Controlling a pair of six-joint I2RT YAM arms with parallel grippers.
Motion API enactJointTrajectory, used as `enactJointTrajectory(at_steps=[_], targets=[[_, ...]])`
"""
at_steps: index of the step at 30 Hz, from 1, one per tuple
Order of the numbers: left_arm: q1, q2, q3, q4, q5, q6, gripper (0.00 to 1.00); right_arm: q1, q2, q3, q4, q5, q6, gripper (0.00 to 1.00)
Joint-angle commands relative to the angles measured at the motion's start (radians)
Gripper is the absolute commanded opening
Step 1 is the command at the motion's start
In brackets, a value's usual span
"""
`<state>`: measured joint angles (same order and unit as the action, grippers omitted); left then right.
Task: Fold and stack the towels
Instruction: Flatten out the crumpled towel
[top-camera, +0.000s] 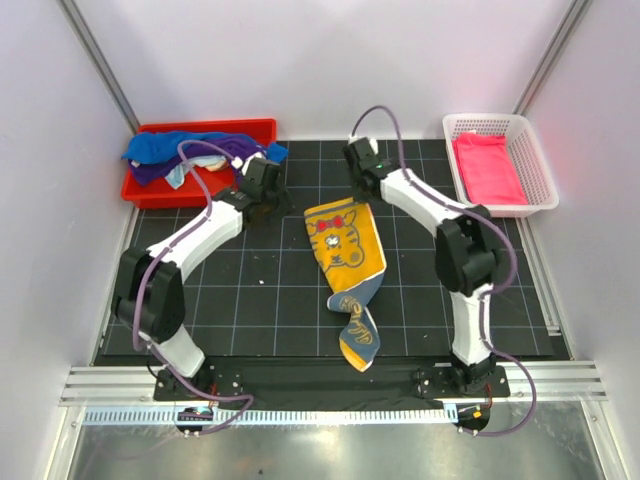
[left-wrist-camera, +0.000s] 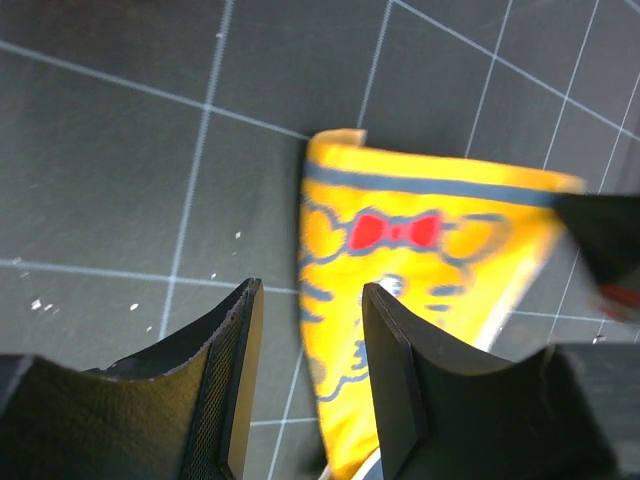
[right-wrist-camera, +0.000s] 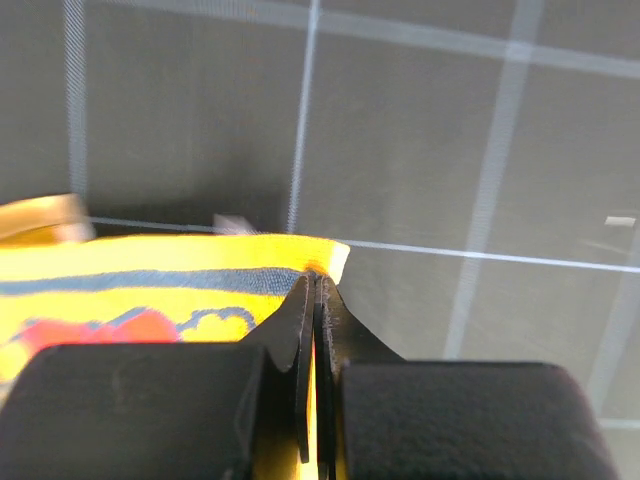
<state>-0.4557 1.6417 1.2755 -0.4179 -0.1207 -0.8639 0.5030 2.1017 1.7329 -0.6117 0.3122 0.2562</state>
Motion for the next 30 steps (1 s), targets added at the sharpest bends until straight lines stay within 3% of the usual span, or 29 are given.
enactJointTrajectory(at_steps=[1,11,16,25,27,30], targets=[[0.003,0.035,0.077,0.051,0.047,0.023,0.48,-0.006,-0.222,0.034,-0.008,0.059,-0.020,0.01],[0.009,0.139,0.166,0.156,0.207,0.049,0.52,-0.006,-0.405,0.028,-0.082,0.057,-0.038,0.01],[0.011,0.168,0.188,0.215,0.266,0.034,0.53,-0.004,-0.421,0.085,-0.123,0.047,-0.048,0.01],[0.103,0.078,0.124,0.212,0.233,-0.014,0.52,0.160,-0.341,0.260,-0.195,0.022,-0.015,0.01],[0.121,0.044,0.116,0.194,0.220,-0.015,0.52,0.180,-0.336,0.258,-0.178,-0.062,0.003,0.01],[0.140,0.009,0.114,0.156,0.181,0.000,0.52,0.172,-0.348,0.220,-0.154,-0.050,0.023,0.01]])
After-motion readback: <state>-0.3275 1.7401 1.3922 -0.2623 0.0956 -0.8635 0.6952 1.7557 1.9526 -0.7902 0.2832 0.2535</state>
